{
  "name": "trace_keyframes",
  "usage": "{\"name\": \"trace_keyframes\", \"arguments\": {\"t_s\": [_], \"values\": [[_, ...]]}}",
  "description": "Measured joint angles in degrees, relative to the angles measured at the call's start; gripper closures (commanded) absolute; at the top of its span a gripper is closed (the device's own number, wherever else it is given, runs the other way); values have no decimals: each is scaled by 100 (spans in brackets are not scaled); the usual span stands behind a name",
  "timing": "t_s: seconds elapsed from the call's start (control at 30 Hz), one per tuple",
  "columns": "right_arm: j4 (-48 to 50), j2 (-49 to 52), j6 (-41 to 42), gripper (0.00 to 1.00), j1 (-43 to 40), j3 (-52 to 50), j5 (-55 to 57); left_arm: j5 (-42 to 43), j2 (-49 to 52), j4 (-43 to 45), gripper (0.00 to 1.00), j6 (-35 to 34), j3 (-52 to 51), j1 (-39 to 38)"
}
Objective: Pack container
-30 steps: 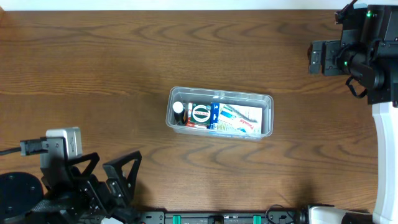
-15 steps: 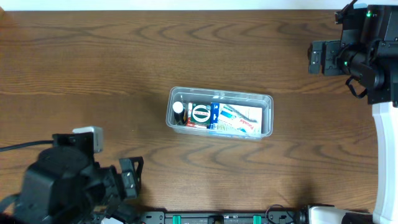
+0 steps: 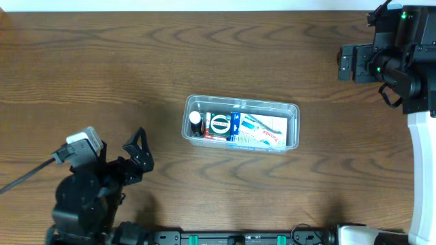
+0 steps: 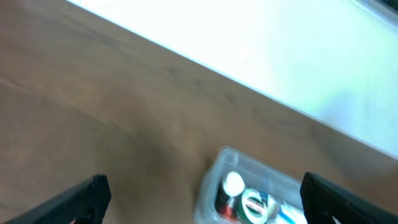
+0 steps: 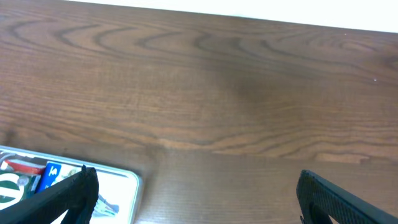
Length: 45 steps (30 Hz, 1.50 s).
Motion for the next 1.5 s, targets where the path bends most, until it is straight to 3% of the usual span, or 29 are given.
{"name": "trace_keyframes", "arguments": {"t_s": [0.27,0.8,1.0,1.5], "values": [[0,0,0,1,0,-2,0,-387,-1110,1917,2,0,-2000,256],[-2,0,-2,1,0,-2,0,-903,-2057,4391,2,0,-4310,525],[-2,0,0,1,0,-2,0,-968,-2175,4212,2,-2,-4760,564],[0,0,-2,1,0,-2,0,-1196,-2234,3853,2,378,-4662,586]]}}
